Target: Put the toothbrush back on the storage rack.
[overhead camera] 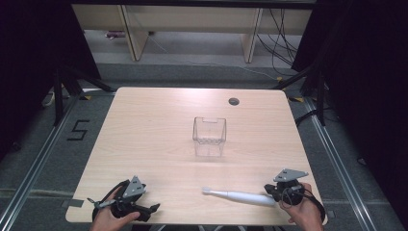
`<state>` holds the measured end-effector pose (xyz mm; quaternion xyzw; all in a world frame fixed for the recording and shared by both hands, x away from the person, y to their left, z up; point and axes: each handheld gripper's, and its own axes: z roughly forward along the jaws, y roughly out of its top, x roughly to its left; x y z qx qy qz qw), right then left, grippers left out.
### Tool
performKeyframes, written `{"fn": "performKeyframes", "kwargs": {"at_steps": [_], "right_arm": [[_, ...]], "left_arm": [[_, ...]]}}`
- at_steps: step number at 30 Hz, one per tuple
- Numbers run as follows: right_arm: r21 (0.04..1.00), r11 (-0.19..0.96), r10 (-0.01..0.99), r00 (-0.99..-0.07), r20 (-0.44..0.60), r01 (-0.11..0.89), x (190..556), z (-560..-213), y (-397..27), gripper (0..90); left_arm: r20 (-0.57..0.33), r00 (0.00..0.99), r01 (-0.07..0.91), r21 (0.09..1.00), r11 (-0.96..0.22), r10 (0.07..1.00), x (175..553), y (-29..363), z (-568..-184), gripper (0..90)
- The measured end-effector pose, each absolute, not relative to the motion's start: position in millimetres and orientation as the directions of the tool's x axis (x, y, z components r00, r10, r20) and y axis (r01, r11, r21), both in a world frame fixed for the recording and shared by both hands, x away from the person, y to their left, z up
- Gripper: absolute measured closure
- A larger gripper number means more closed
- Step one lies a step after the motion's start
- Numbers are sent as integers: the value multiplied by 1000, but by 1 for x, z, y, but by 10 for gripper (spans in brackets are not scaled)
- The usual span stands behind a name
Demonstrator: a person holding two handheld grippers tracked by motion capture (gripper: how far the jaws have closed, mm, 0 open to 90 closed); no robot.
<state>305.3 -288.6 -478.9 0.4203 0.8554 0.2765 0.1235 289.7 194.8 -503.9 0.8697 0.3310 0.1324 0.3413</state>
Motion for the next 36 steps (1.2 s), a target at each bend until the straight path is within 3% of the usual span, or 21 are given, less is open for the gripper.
{"fn": "performKeyframes", "kwargs": {"at_steps": [10,11,12,13,21,32,36], "right_arm": [[567,522,772,-635,4,637,293,-480,-286,870],[599,534,758,-651,-28,596,295,-482,-287,870],[563,501,782,-622,30,657,290,-480,-284,870],[576,537,759,-651,-12,616,291,-480,-286,869],[598,566,732,-680,-47,568,290,-481,-283,850],[545,631,690,-720,-71,551,296,-460,-265,691],[529,687,631,-770,-95,498,303,-450,-250,634]], "left_arm": [[8,747,483,680,-551,664,290,195,-504,148],[8,747,483,681,-551,665,290,195,-504,148],[9,748,482,680,-552,664,290,195,-504,148],[9,748,482,680,-552,664,290,195,-504,148],[17,754,474,678,-562,656,291,195,-504,148],[5,749,481,684,-549,663,291,195,-504,148],[-1,748,484,686,-544,664,290,194,-504,148]]}}
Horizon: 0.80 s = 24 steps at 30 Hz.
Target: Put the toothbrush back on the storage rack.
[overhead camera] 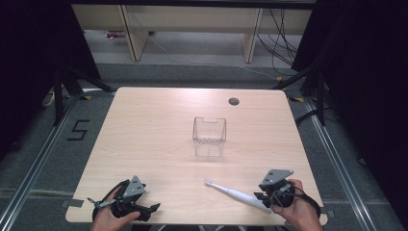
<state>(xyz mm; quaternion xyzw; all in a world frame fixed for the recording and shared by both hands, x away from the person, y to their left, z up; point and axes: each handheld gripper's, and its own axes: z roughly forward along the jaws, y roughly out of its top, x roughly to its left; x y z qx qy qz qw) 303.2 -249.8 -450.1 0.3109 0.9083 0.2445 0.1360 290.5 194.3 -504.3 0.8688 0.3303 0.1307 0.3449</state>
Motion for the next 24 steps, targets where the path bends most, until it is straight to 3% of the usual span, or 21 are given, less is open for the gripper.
{"fn": "performKeyframes", "kwargs": {"at_steps": [8,24], "right_arm": [[409,816,479,-874,-80,409,316,-448,-215,592],[285,867,442,-895,-61,408,333,-458,-191,586]], "left_arm": [[9,754,475,683,-555,657,292,195,-504,148],[1,755,478,684,-551,656,291,195,-504,148]]}}
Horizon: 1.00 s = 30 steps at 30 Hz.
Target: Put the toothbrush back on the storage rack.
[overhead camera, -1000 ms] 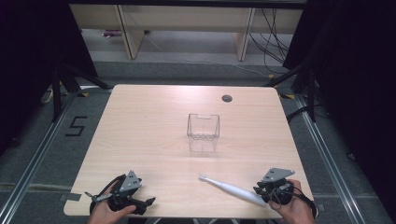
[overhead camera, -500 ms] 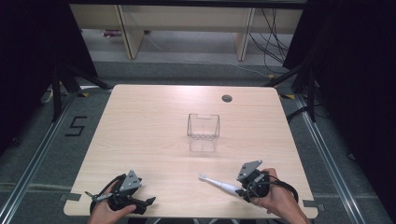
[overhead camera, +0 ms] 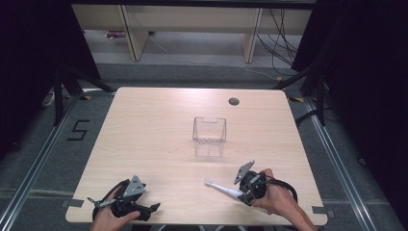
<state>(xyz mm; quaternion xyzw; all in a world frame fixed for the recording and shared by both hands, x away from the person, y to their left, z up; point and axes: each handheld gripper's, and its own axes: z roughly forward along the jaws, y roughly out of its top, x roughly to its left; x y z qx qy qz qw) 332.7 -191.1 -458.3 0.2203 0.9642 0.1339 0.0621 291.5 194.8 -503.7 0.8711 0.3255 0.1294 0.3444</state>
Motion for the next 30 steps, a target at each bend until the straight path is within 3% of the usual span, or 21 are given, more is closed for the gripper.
{"fn": "performKeyframes", "kwargs": {"at_steps": [11,30], "right_arm": [[220,882,428,-904,-6,416,342,-467,-185,600],[121,899,424,-906,-6,421,351,-476,-172,638]], "left_arm": [[1,754,478,685,-550,657,292,195,-504,148],[1,756,477,685,-552,654,292,195,-504,148]]}}
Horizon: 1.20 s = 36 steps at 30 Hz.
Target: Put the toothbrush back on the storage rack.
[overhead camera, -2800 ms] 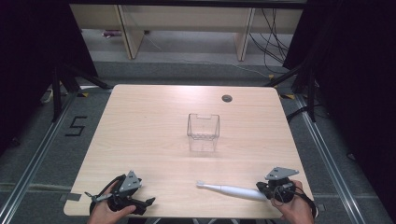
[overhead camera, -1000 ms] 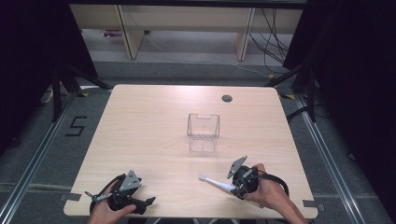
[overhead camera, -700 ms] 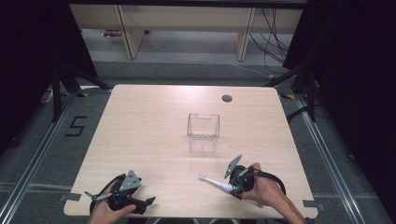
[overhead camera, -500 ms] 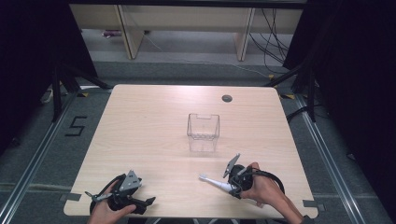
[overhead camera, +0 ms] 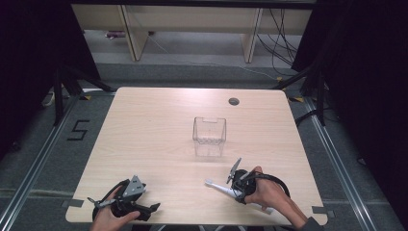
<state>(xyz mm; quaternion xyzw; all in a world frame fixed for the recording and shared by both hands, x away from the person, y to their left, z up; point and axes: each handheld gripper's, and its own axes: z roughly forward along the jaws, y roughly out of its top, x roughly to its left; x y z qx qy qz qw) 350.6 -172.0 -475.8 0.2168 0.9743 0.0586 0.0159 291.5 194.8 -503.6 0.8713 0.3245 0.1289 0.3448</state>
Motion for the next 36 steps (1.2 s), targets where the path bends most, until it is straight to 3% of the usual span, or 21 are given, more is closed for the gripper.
{"fn": "performKeyframes", "kwargs": {"at_steps": [14,21,30,36], "right_arm": [[40,920,391,-920,-30,390,354,-475,-163,662],[55,920,391,-920,-36,389,353,-475,-164,665],[127,904,417,-908,-43,409,350,-464,-174,666],[225,886,430,-901,-65,406,351,-441,-186,667]], "left_arm": [[11,752,475,684,-553,659,292,195,-503,148],[10,751,476,685,-552,660,292,195,-503,148],[6,749,478,687,-547,662,292,195,-504,148],[2,741,487,686,-540,671,291,195,-504,148]]}}
